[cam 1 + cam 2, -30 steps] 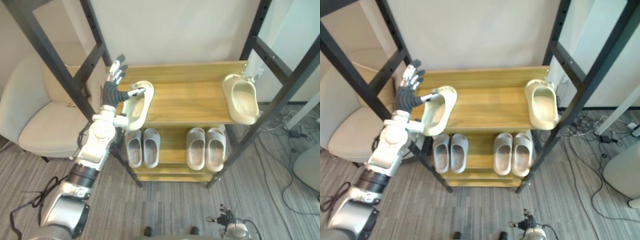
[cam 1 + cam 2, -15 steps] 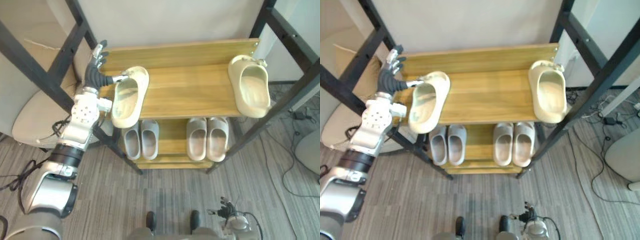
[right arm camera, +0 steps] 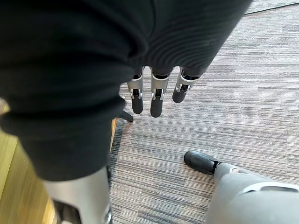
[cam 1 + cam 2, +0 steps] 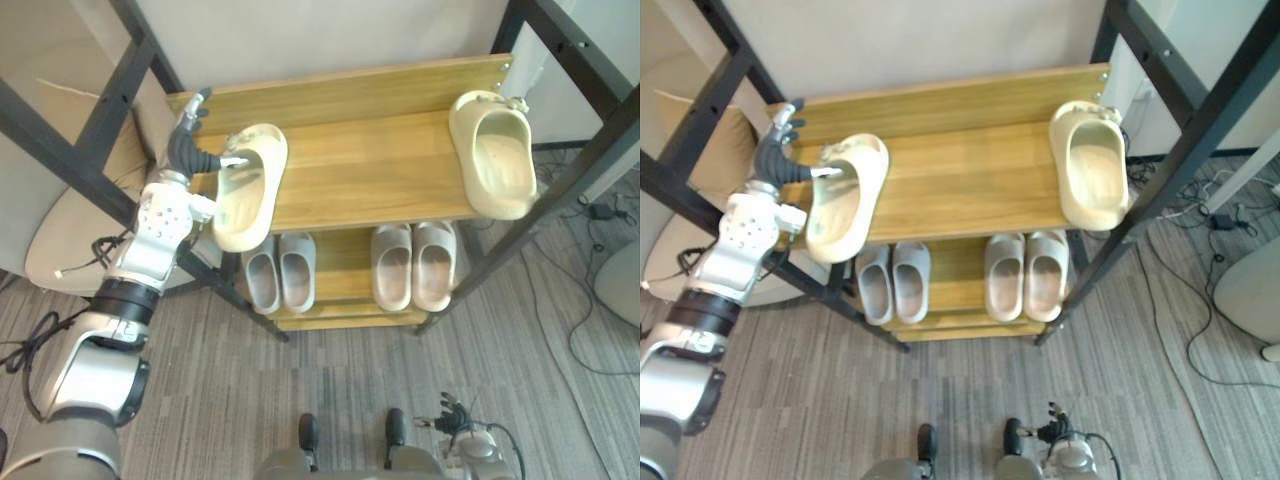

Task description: Organize the slippers on the shoe rack

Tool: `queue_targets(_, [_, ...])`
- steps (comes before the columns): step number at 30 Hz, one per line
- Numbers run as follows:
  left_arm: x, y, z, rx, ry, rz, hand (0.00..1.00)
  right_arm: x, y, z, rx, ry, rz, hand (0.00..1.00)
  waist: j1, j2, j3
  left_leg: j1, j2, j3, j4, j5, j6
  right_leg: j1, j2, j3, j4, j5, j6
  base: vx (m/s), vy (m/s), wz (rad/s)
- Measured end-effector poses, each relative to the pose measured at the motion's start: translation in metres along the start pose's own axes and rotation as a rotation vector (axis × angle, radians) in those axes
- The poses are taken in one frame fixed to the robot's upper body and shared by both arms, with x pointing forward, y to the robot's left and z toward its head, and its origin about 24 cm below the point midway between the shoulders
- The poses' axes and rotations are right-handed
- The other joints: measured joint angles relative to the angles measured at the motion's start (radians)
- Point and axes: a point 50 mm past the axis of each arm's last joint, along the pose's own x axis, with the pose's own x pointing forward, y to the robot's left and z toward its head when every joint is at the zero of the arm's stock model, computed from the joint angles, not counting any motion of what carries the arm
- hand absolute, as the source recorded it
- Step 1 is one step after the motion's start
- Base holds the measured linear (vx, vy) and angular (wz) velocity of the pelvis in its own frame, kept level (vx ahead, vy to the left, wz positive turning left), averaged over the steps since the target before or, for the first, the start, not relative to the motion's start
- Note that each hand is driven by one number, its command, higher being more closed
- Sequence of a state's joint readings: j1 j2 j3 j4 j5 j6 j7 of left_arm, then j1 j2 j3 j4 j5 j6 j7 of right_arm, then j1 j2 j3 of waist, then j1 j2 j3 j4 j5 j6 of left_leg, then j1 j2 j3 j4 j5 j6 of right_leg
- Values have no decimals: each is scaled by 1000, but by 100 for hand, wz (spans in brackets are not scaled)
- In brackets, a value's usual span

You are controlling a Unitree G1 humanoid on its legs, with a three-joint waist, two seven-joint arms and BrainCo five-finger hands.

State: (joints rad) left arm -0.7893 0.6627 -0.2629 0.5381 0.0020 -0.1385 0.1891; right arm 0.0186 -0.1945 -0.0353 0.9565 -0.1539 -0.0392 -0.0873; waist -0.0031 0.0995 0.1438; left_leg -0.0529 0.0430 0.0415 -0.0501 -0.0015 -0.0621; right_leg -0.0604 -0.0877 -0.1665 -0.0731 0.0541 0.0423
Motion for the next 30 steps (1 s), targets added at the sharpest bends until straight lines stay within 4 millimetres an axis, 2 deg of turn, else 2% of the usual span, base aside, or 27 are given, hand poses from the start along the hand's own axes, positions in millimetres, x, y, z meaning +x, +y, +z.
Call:
queue_targets(8, [5,1,-9,115,50,-38,0,0,0,-1,1,1,0,0,-1,0,1,-3,-1,9,0,0,0,-9,0,12,0,6,0,-3,6,-4])
queue_targets(9, [5,1,-9,119,52,-40,100,0,0,0,1,1,0,0,-2,-1,1,-3,0,10,0,0,0,-10,0,14,0,6,0,0,0,0])
queue_targets(19, [19,16,-2,163,59,-17,100,0,1,0,3,0,3,0,-9,0,29,-3,-1,34,-3,0,0,-24,0,37,1,14,2,-5,5,-7])
queue_targets(30, [19,11,-3,128,68,-19,100,0,2,0,18,-1,4,0,-22,-3,30,18,-2,36,-3,0,0,-6,0,39,1,16,-2,-5,0,0])
